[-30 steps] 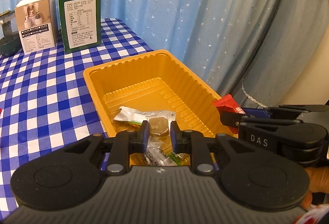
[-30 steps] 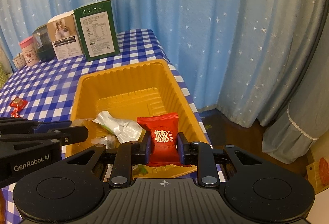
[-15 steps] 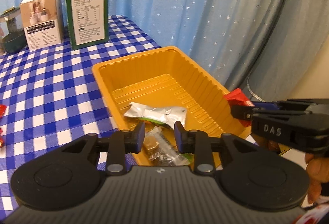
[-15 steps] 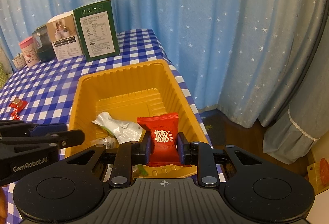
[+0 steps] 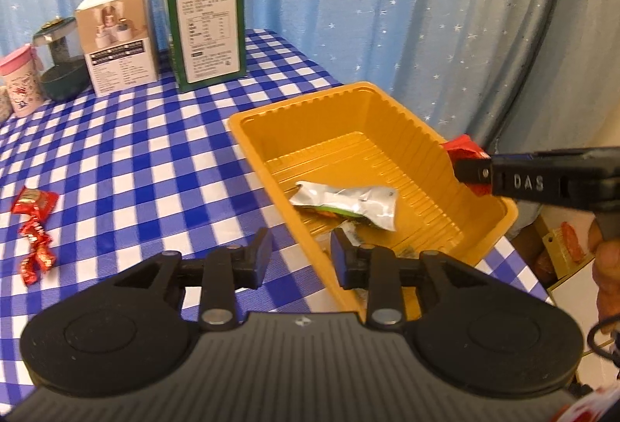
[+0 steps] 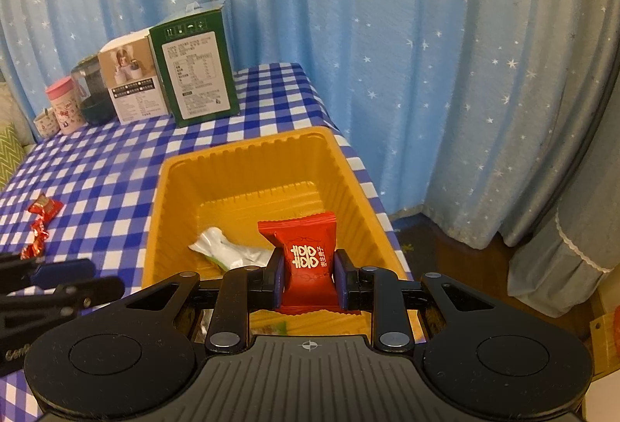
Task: Organize snacks
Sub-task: 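Open left tool over the tray while right tool lowers and releases its red candy, then withdraw both open tools from the tray toward the red candy pile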
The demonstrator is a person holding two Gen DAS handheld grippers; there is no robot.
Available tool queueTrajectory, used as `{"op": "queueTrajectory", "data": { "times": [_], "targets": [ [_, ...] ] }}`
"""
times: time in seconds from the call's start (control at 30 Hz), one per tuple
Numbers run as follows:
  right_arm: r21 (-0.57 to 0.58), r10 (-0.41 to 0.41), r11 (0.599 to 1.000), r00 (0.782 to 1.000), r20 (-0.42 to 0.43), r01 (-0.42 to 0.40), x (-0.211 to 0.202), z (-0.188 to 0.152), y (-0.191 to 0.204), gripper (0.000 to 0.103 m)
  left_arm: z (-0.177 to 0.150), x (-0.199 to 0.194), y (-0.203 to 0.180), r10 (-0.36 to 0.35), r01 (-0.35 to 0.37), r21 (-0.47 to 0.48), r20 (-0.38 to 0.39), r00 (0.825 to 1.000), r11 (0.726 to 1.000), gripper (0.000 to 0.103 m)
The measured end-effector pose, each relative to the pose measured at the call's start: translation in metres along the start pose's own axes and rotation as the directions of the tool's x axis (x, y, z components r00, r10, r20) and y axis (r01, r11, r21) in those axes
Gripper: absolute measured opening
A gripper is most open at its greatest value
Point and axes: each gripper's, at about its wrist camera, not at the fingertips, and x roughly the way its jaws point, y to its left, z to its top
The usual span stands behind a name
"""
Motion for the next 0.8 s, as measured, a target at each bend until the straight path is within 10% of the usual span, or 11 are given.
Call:
{"op": "queueTrajectory", "data": {
  "times": [0.13,0.23,0.8],
  "targets": [
    [0.018,0.067,0.998,0.998,-0.009,-0.067,0.007,0.004,0.000,0.030,-0.001,-0.006,0.005,0.017,-0.017,-0.011,0.000,1.000,1.000,0.035],
    [0.020,0.070,0.997,0.998,0.002,-0.070,0.005,0.004,0.002,0.053,-0.003,-0.010,0.009,0.023,-0.023,-0.017,0.000,1.000,1.000,0.041],
    [0.042,0.068,0.997,0.998,-0.002,-0.068,-0.024,-0.013,0.015,0.053,-0.019,-0.046,0.033,0.066,-0.065,-0.059,0.018,0.998,0.996,0.045]
  ]
}}
